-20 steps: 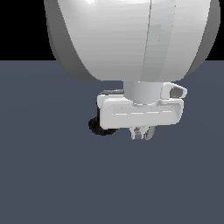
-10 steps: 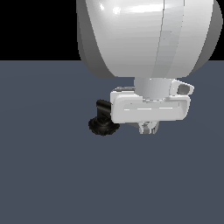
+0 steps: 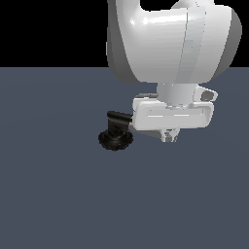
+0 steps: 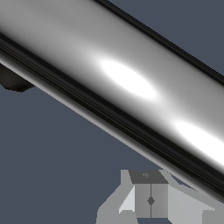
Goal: Turn on the faucet by rotating a designated handle.
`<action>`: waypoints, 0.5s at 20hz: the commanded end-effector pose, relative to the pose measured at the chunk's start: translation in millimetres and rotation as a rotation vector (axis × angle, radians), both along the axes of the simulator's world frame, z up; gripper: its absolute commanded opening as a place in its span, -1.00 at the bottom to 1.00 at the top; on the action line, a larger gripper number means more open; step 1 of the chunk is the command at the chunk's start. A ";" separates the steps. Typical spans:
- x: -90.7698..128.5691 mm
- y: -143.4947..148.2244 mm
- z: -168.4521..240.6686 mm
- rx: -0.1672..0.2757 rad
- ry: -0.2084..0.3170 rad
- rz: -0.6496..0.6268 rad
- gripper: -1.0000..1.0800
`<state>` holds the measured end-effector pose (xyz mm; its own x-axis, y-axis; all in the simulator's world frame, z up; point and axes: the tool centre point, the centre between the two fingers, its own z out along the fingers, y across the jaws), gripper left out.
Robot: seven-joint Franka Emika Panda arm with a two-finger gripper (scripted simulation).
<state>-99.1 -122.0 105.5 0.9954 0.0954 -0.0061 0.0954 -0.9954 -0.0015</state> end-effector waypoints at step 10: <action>39.6 -19.6 -0.5 -0.001 -0.006 0.013 -1.00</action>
